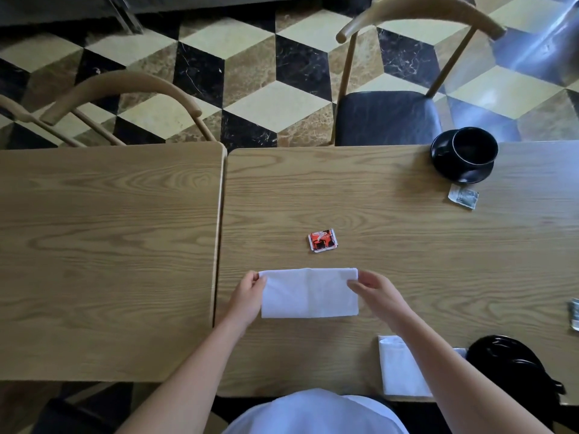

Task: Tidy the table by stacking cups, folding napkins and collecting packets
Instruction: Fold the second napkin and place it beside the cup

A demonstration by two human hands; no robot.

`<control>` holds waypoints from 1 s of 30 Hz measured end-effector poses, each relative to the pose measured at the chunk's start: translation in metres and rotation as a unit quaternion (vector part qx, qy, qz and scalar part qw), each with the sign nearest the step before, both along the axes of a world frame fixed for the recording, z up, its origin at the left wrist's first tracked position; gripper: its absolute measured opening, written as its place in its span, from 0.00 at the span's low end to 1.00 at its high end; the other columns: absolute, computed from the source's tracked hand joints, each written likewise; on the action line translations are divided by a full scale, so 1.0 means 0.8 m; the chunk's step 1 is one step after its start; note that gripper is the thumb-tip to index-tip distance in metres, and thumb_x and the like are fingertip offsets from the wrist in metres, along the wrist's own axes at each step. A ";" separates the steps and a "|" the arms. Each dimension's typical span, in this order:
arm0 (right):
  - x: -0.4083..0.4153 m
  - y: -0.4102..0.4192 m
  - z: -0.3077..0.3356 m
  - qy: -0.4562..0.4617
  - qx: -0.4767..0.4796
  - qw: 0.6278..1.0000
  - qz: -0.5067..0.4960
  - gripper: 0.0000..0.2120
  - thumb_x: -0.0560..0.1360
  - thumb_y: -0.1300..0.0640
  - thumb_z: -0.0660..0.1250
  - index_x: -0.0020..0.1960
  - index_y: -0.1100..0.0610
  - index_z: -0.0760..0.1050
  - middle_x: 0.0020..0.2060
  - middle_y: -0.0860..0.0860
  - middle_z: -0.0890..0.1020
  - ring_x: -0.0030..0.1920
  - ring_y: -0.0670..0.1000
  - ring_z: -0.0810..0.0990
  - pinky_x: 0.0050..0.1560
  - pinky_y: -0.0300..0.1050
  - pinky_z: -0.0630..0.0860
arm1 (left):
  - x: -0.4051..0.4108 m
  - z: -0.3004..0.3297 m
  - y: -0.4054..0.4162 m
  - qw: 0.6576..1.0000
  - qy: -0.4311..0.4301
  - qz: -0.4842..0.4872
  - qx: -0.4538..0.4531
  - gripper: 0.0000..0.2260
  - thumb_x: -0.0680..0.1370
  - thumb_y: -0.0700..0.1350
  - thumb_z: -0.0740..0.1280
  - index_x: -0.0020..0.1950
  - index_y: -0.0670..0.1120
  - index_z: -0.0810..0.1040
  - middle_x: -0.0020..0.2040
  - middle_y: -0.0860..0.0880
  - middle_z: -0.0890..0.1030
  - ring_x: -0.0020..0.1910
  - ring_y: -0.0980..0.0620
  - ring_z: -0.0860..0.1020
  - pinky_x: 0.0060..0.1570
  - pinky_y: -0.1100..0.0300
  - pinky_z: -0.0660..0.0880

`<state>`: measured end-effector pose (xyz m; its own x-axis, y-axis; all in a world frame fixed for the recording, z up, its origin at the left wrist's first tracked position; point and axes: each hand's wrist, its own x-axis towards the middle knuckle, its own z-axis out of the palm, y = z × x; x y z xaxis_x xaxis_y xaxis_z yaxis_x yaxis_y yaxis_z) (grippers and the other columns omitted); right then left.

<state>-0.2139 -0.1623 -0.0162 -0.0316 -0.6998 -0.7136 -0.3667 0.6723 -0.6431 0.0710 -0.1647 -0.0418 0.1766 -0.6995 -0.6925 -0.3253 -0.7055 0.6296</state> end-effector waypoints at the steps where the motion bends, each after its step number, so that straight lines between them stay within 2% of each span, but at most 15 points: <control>1: 0.002 -0.002 -0.003 -0.007 0.008 1.000 0.000 0.09 0.80 0.58 0.66 0.55 0.62 0.80 0.49 0.63 0.84 0.41 0.51 0.77 0.43 0.47 0.71 | -0.003 -0.002 0.000 1.000 -0.003 0.005 0.002 0.11 0.82 0.48 0.61 0.50 0.40 0.74 0.42 0.47 0.75 0.41 0.50 0.71 0.44 0.54 0.66; 4: 0.005 -0.007 -0.016 0.019 0.021 1.000 0.011 0.07 0.79 0.56 0.64 0.52 0.57 0.79 0.49 0.62 0.84 0.39 0.55 0.79 0.38 0.52 0.76 | -0.012 -0.007 0.001 1.000 -0.021 0.007 -0.004 0.10 0.83 0.45 0.60 0.43 0.44 0.68 0.37 0.50 0.68 0.37 0.51 0.65 0.39 0.54 0.61; 6: 0.006 -0.007 -0.025 0.038 0.026 0.999 0.013 0.05 0.79 0.55 0.65 0.51 0.53 0.79 0.48 0.57 0.85 0.43 0.58 0.83 0.42 0.58 0.81 | -0.014 -0.013 0.004 0.999 -0.032 -0.006 -0.011 0.12 0.83 0.43 0.59 0.41 0.48 0.64 0.36 0.50 0.64 0.36 0.51 0.62 0.37 0.54 0.59; 9: 0.008 -0.006 -0.033 0.052 0.026 0.998 0.014 0.05 0.79 0.54 0.66 0.51 0.51 0.80 0.47 0.54 0.84 0.48 0.60 0.84 0.47 0.62 0.83 | -0.012 -0.019 0.008 0.998 -0.041 -0.038 0.003 0.12 0.83 0.43 0.59 0.41 0.48 0.63 0.35 0.50 0.64 0.35 0.52 0.62 0.36 0.54 0.60; 13: 0.012 -0.004 -0.039 0.115 0.005 0.993 0.029 0.04 0.78 0.52 0.66 0.50 0.50 0.78 0.40 0.48 0.81 0.42 0.56 0.81 0.42 0.55 0.82 | -0.009 -0.020 0.009 0.992 -0.094 -0.077 0.025 0.10 0.84 0.47 0.57 0.42 0.48 0.64 0.33 0.50 0.65 0.32 0.50 0.63 0.33 0.54 0.60; 17: 0.018 0.003 -0.046 0.140 -0.016 0.990 0.031 0.06 0.79 0.51 0.65 0.48 0.52 0.77 0.38 0.48 0.81 0.40 0.55 0.79 0.37 0.47 0.75 | -0.012 -0.018 0.017 0.980 -0.173 -0.094 0.023 0.10 0.83 0.48 0.57 0.44 0.46 0.65 0.31 0.49 0.70 0.31 0.45 0.69 0.32 0.53 0.63; 20: 0.024 0.003 -0.045 0.149 -0.009 0.989 -0.010 0.09 0.78 0.47 0.66 0.47 0.53 0.76 0.41 0.46 0.81 0.44 0.53 0.80 0.37 0.45 0.72 | -0.019 -0.010 0.015 0.976 -0.204 -0.077 0.023 0.11 0.83 0.49 0.58 0.44 0.46 0.65 0.33 0.48 0.73 0.36 0.42 0.74 0.36 0.51 0.68; 23: 0.030 0.008 -0.034 0.217 -0.063 0.974 -0.035 0.14 0.77 0.44 0.67 0.52 0.54 0.73 0.46 0.45 0.77 0.45 0.50 0.77 0.42 0.46 0.70 | -0.024 0.006 0.018 0.965 -0.252 -0.079 -0.006 0.10 0.81 0.50 0.61 0.50 0.43 0.68 0.43 0.44 0.79 0.45 0.39 0.79 0.41 0.49 0.72; 25: 0.036 0.018 -0.027 0.261 -0.144 0.954 0.010 0.11 0.78 0.47 0.66 0.54 0.53 0.72 0.48 0.45 0.74 0.44 0.49 0.75 0.41 0.45 0.69 | -0.026 0.013 0.029 0.940 -0.295 -0.158 -0.069 0.11 0.80 0.49 0.63 0.53 0.41 0.70 0.49 0.42 0.79 0.49 0.39 0.77 0.43 0.49 0.72; 26: 0.043 0.025 -0.023 0.256 -0.169 0.950 0.058 0.09 0.78 0.49 0.66 0.54 0.52 0.72 0.47 0.45 0.74 0.43 0.50 0.75 0.40 0.45 0.69 | -0.030 0.017 0.037 0.930 -0.288 -0.205 -0.100 0.10 0.80 0.48 0.63 0.54 0.41 0.71 0.49 0.42 0.78 0.49 0.39 0.77 0.42 0.51 0.70; 28: 0.066 0.039 -0.021 0.210 -0.168 0.944 0.190 0.05 0.78 0.53 0.63 0.53 0.51 0.73 0.43 0.46 0.79 0.43 0.53 0.80 0.39 0.45 0.68 | -0.042 0.021 0.050 0.928 -0.208 -0.280 -0.132 0.07 0.81 0.45 0.62 0.53 0.41 0.71 0.47 0.43 0.77 0.47 0.40 0.75 0.41 0.53 0.65; 30: 0.091 0.053 -0.023 0.138 -0.149 0.933 0.295 0.07 0.77 0.57 0.61 0.54 0.53 0.75 0.48 0.50 0.82 0.49 0.55 0.81 0.41 0.46 0.70 | -0.053 0.018 0.059 0.913 -0.157 -0.357 -0.122 0.06 0.80 0.43 0.61 0.54 0.42 0.71 0.51 0.43 0.77 0.53 0.42 0.74 0.49 0.52 0.69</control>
<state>-0.1413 -0.1202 -0.0345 0.2690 -0.8199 -0.5054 -0.7963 0.1058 -0.5955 0.0282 -0.1178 -0.0270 -0.2210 -0.8412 -0.4936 -0.8388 -0.0943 0.5363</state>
